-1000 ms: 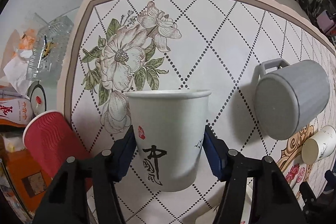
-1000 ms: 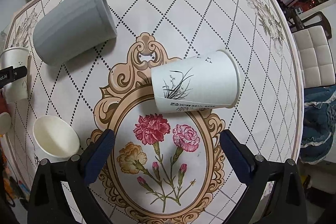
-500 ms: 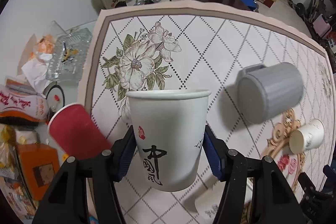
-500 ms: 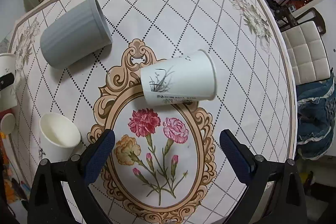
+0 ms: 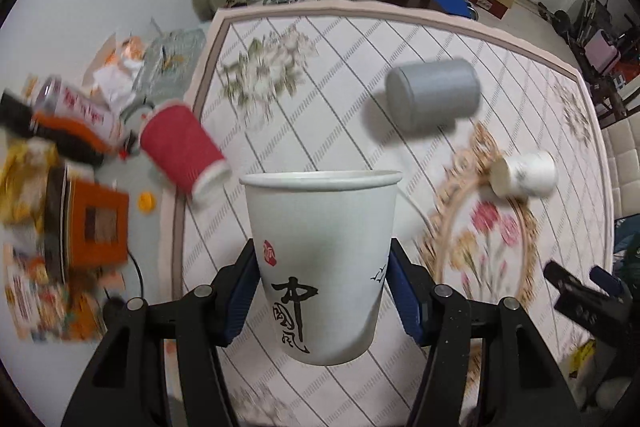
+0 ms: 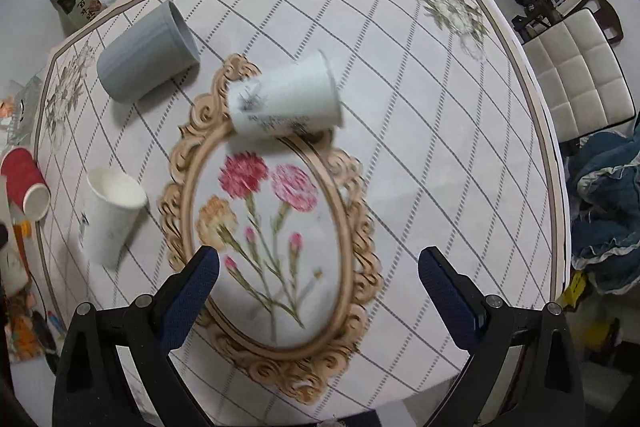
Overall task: Flip cup upright
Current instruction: 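Lift the white cup with the left gripper and carry it toward the right gripper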
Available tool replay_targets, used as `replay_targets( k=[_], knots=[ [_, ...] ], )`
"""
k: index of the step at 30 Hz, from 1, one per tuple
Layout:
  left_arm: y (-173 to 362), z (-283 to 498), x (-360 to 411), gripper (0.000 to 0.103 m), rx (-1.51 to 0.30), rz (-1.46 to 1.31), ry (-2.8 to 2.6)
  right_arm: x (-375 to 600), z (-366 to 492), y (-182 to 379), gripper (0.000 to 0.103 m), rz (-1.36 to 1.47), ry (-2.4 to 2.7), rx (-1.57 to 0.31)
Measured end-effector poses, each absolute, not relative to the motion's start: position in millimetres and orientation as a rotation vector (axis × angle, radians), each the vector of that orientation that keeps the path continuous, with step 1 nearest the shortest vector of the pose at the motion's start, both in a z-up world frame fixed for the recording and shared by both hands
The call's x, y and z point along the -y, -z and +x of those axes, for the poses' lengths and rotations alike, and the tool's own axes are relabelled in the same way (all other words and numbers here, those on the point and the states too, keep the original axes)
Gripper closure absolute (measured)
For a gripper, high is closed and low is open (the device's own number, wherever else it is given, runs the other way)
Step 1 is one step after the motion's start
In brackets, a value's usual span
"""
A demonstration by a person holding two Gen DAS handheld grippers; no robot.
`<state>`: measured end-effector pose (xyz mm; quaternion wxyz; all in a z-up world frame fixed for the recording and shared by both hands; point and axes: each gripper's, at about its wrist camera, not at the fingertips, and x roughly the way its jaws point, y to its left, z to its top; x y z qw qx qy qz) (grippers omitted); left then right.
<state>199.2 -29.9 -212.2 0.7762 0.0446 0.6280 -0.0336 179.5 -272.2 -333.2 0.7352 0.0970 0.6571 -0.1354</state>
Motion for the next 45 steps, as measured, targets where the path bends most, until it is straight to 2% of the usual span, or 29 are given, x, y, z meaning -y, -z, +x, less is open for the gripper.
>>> replay_targets(
  k=[5,10,16,27,28,29,31,34,45],
  knots=[
    [229.1,141.8,59.3,0.045,-1.419,0.081,0.095,293.1,146.6,345.4,0.002,0.217,0.284,-1.465],
    [272.1,103.3,90.7,0.045,-1.541,0.043,0.136,311.7,121.1,370.6,0.002,0.203,0.289,-1.511],
    [323.0,89.6,119.2,0.045,-1.625,0.039,0.150,327.3,99.5,400.6,0.002,0.195,0.294,-1.558],
    [354.3,95.3,141.3,0.042,-1.652,0.077,0.126,349.8,81.3,431.0,0.002,0.190,0.330,-1.614],
    [356.0,93.3,139.3,0.039,-1.651,0.085,0.124,352.8,82.9,432.2,0.002,0.192,0.330,-1.617],
    [357.5,93.2,139.1,0.027,-1.648,0.095,0.117,353.8,82.2,433.1,0.002,0.193,0.330,-1.618],
    [359.2,93.6,137.9,0.011,-1.632,0.115,0.100,356.7,80.5,434.9,0.002,0.196,0.329,-1.618],
    [362.7,94.9,138.1,0.003,-1.634,0.122,0.092,354.8,81.0,433.8,0.002,0.198,0.332,-1.620],
    [376.6,90.4,117.4,0.003,-1.633,0.105,0.067,360.4,77.4,435.7,0.002,0.209,0.338,-1.618]
  ],
)
